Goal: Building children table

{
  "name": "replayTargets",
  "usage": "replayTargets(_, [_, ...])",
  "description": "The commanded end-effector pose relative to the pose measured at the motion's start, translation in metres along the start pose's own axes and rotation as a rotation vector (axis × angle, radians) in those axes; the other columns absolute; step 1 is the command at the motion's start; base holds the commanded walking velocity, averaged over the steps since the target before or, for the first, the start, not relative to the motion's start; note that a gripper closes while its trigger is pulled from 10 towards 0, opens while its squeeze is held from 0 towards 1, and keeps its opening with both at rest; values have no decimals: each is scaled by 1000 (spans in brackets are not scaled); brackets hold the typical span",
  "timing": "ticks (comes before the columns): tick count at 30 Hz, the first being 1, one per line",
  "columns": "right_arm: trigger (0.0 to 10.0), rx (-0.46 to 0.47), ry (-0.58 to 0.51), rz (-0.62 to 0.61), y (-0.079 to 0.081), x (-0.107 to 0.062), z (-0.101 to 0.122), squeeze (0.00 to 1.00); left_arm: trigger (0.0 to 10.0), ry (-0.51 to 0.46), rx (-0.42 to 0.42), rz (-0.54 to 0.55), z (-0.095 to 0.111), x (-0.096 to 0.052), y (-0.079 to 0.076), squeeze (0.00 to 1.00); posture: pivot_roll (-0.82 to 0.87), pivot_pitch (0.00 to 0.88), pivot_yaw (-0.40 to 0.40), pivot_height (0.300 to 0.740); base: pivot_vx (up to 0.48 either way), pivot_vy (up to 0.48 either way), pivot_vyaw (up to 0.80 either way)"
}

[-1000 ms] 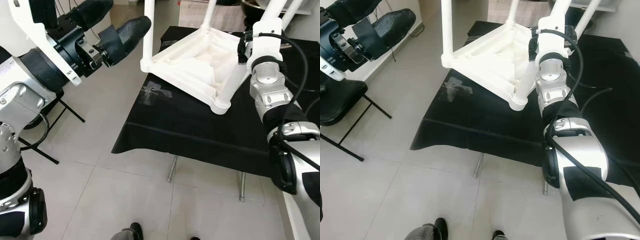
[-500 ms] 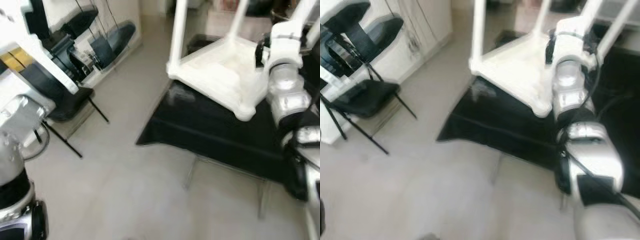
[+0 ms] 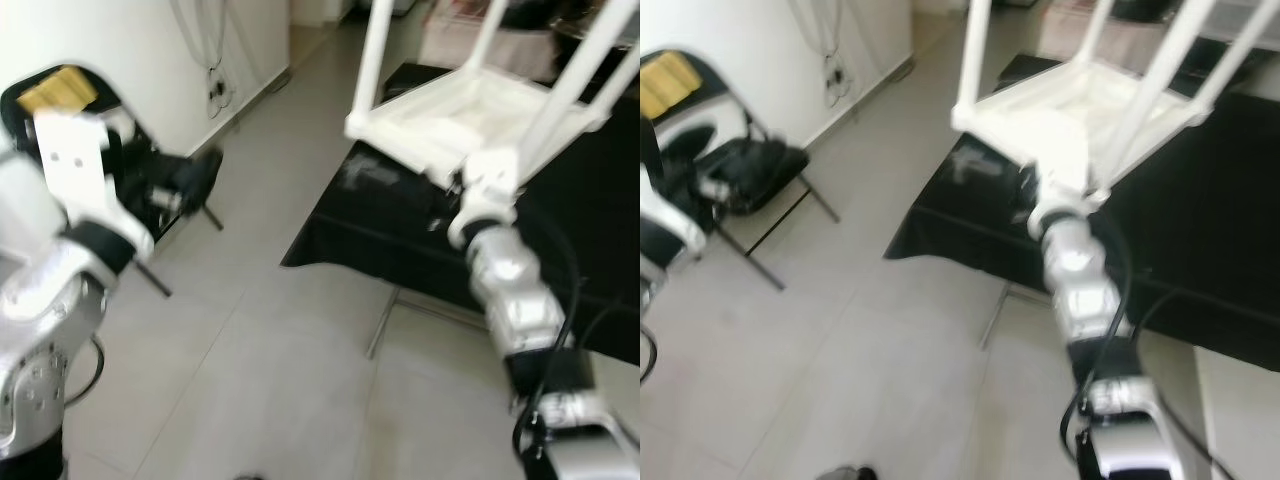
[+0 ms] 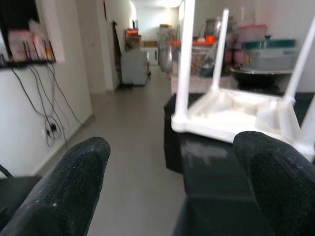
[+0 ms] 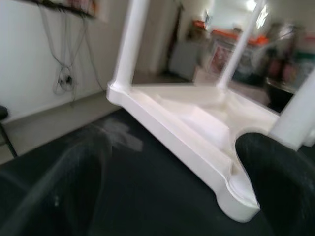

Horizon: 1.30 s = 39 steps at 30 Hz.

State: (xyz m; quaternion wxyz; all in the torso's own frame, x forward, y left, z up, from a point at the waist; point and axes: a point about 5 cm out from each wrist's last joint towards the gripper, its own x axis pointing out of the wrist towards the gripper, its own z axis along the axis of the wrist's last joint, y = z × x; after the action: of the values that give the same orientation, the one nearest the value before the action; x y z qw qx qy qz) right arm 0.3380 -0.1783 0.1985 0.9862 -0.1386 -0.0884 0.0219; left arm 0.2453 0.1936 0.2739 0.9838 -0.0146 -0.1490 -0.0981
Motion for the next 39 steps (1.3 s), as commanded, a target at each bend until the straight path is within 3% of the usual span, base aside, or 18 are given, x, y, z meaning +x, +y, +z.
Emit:
replayTargets(1, [10000,0,27,123,25,-18,-10,0,10000,72,6,50,-20,-10,-2,0,0,91,-26,740,0,0,0])
replayTargets(2, [10000,-3,44,190,38,-33,-17,0,10000,130,16,82,-36,-21,-4,0,2,90,-25,740,0,0,0])
replayTargets(4, [10000,-3,44,190,38,-33,-17,0,10000,130,16,82,-36,-21,-4,0,2,90,-25,740,0,0,0])
replayTargets(5, [10000,34,70,255,50,-48,-22,0,10000,201,25,110,-53,-35,-8,0,6,88,-26,740,0,0,0])
replayTargets(7, [10000,34,70,255,50,-48,-22,0,10000,201,25,110,-53,-35,-8,0,6,88,-26,740,0,0,0])
replayTargets(9, [10000,70,104,358,65,-75,-25,0,10000,359,26,181,-87,-74,-23,0,8,87,-28,740,0,0,0])
replayTargets(10, [10000,70,104,358,65,-75,-25,0,10000,359,26,181,-87,-74,-23,0,8,87,-28,740,0,0,0])
replayTargets(11, [10000,78,120,365,64,-81,-26,0,10000,415,42,228,-95,-94,-31,0,7,82,-25,740,0,0,0])
replayTargets(13, [10000,63,135,364,62,-87,-26,0,10000,440,105,311,-96,-112,-35,0,17,76,-33,740,0,0,0])
replayTargets(18, [10000,57,141,363,64,-88,-26,0,10000,418,140,364,-98,-118,-32,0,27,62,-44,740,0,0,0])
replayTargets(34, [10000,43,141,320,61,-72,-23,0,10000,336,181,394,-105,-102,-27,0,31,44,-57,740,0,0,0])
replayTargets(39, [10000,33,132,279,58,-62,-22,0,10000,317,234,412,-108,-99,-21,0,42,40,-68,740,0,0,0])
